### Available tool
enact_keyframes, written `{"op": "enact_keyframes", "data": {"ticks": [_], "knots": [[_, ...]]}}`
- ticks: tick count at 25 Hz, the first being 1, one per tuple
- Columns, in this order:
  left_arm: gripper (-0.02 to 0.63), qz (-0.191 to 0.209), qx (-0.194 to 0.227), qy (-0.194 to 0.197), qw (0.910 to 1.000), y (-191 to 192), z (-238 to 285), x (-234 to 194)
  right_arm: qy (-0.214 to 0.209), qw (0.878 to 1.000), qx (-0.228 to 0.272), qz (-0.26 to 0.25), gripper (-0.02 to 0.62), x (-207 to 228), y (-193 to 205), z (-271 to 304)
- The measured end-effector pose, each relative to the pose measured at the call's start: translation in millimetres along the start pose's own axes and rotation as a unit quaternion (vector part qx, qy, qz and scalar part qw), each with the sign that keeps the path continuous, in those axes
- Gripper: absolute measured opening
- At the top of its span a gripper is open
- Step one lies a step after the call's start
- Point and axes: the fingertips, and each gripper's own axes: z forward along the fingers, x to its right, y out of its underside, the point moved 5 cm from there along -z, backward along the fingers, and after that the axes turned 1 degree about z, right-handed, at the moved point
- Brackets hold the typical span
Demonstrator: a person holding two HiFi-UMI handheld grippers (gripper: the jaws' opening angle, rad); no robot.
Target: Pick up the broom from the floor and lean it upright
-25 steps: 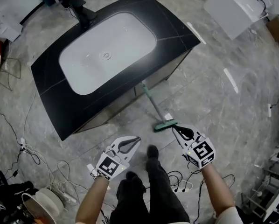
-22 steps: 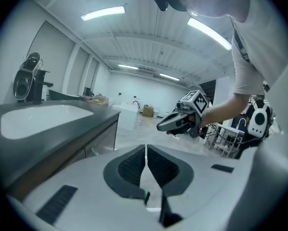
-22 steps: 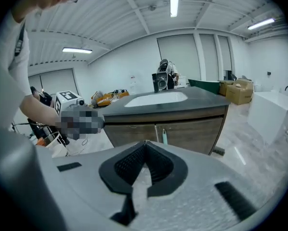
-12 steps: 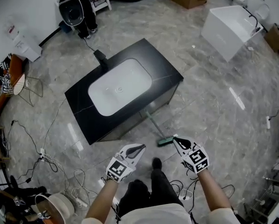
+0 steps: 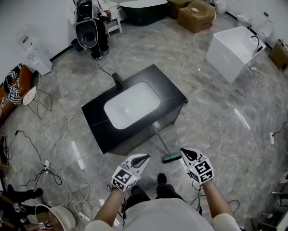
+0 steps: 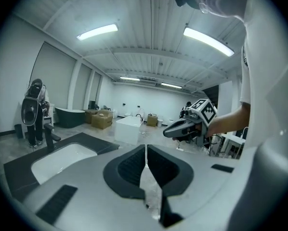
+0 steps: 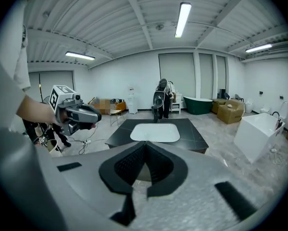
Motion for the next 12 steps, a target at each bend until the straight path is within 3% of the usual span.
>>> {"op": "enact_keyframes", "data": {"ticks": [12], "knots": [[0.013, 0.012, -0.012, 0.051, 0.9986, 6, -113, -5, 0.07, 0.997, 0.028, 0.027, 0.0, -132, -20, -17]]}}
